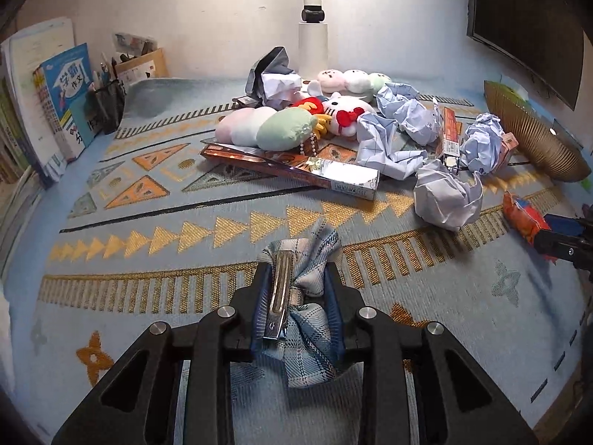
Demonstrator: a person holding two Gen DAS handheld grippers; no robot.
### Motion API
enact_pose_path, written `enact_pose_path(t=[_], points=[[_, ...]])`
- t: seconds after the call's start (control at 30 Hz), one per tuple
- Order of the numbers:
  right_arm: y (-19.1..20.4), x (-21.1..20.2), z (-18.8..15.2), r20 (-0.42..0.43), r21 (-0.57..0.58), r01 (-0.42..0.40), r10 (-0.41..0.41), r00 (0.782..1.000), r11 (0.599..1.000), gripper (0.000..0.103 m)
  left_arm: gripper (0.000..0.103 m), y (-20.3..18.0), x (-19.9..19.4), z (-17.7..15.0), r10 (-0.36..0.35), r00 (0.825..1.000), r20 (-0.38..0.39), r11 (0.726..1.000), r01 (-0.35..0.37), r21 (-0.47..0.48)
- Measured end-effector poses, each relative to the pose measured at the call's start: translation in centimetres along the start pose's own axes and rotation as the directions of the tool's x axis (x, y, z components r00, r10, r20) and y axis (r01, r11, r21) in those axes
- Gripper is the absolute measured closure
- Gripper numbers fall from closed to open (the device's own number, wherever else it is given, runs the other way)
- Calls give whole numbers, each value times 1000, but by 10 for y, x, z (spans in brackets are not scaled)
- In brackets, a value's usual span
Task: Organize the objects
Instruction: 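Grasp the plaid hair bow with the left gripper while the right gripper grasps the red candy bag, then drop the hair bow and red candy bag into the woven bowl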
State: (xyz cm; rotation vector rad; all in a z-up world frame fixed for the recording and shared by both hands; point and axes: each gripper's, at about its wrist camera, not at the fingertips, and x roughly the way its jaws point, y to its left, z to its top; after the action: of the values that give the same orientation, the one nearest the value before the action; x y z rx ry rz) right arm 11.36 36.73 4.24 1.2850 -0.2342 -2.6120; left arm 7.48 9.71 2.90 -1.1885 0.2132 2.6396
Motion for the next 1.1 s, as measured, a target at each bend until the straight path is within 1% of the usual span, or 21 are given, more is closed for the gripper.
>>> enact_pose_path(t=[0.13, 0.17, 0.2, 0.23, 0.3, 0.33, 0.37, 0.4, 0.43, 0.47, 0.53, 0.57, 0.67, 0.73, 0.8, 0.87, 0.97, 1.03, 1.1], points=[[9, 3, 0, -5, -24, 62, -62, 998, 998, 13, 77, 0, 0, 0, 1, 1000, 1, 1000, -1, 2], [9, 2, 1, 4, 2, 88, -88, 996, 996, 22, 77, 0, 0, 0, 1, 1000, 2, 1000, -1, 3], [6, 2, 1, 12, 35, 88, -88, 996, 996, 26, 77, 0, 0, 0, 4, 1000, 2, 1000, -4, 2], [7, 2, 2, 17, 55, 73, -75, 997, 996, 34, 76, 0, 1, 1, 9, 1000, 2, 1000, -9, 2], [15, 6, 2, 12, 21, 77, -77, 997, 997, 53, 76, -1, 1, 1, 14, 1000, 2, 1000, -14, 1], [22, 7, 0, 14, -16, 100, -100, 995, 995, 61, 76, -1, 1, 1, 15, 1000, 2, 1000, -15, 2], [28, 6, -3, 20, -45, 123, -122, 992, 991, 63, 76, -1, 1, 1, 17, 1000, 2, 1000, -17, 2], [32, 4, -7, 28, -63, 131, -130, 991, 989, 64, 77, -1, 0, 1, 17, 1000, 3, 1000, -17, 4], [32, 0, -11, 31, -58, 107, -106, 994, 993, 65, 78, -2, 0, 1, 16, 1000, 5, 1000, -16, 7], [29, -4, -14, 30, -35, 66, -65, 997, 997, 66, 79, -3, -1, 1, 9, 1000, 7, 1000, -9, 10], [19, -13, -17, 31, 21, -27, 26, 999, 999, 67, 79, -3, -5, 2, -31, 999, 14, 999, 31, 15], [15, -20, -18, 40, 32, -46, 45, 998, 998, 67, 79, -3, -9, 3, -59, 998, 28, 998, 59, 13], [2, -51, -12, 107, 53, -46, 40, 993, 998, 67, 79, -4, -23, 14, -129, 989, 66, 991, 131, -28], [-9, -75, -4, 162, 81, -56, 43, 986, 995, 67, 79, -16, -39, 28, -164, 980, 114, 986, 168, -22], [-23, -100, 4, 222, 110, -46, 21, 975, 993, 67, 79, -36, -54, 47, -220, 965, 146, 975, 221, 12], [-40, -124, 12, 274, 148, -18, -23, 961, 989, 67, 79, -62, -64, 70, -267, 949, 168, 964, 261, 58], [-76, -155, 28, 336, 213, 31, -103, 936, 977, 67, 79, -107, -64, 107, -342, 923, 173, 938, 327, 111], [-105, -170, 41, 349, 267, 83, -176, 921, 960, 67, 79, -139, -55, 130, -375, 911, 169, 925, 357, 129], [-134, -178, 58, 342, 323, 111, -225, 912, 940, 67, 79, -172, -43, 153, -409, 899, 155, 911, 392, 130]])
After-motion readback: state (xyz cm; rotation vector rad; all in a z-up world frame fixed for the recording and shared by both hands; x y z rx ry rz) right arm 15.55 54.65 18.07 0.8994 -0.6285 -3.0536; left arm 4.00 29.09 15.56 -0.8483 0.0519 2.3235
